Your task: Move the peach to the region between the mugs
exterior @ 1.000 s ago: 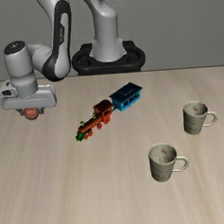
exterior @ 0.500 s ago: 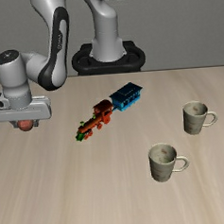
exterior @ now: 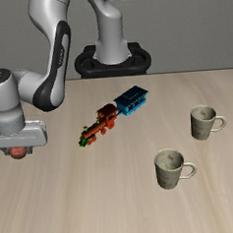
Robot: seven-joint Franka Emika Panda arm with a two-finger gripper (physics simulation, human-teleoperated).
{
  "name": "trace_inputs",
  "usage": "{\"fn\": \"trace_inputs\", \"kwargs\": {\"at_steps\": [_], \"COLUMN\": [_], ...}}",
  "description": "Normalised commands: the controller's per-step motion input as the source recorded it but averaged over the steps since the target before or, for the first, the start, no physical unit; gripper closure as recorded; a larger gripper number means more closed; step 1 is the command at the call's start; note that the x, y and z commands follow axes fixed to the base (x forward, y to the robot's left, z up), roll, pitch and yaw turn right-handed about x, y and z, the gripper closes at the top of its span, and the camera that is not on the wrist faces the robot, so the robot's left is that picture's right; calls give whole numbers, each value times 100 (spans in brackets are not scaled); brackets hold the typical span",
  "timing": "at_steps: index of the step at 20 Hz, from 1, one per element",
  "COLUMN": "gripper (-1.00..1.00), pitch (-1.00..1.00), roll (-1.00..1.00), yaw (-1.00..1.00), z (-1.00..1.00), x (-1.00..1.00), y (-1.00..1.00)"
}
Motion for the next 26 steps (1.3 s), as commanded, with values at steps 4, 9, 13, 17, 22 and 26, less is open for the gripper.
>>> {"fn": "trace_inputs", "kwargs": {"at_steps": [4, 9, 13, 17, 22, 26], "gripper": [100, 100, 100, 100, 100, 100], "pitch": [0, 0, 0, 0, 0, 0], "roll": [0, 0, 0, 0, 0, 0], "yaw": [0, 0, 0, 0, 0, 0], "z": [0, 0, 0, 0, 0, 0], "x": [0, 0, 0, 0, 0, 0], "y": [100, 100, 100, 100, 100, 100]}}
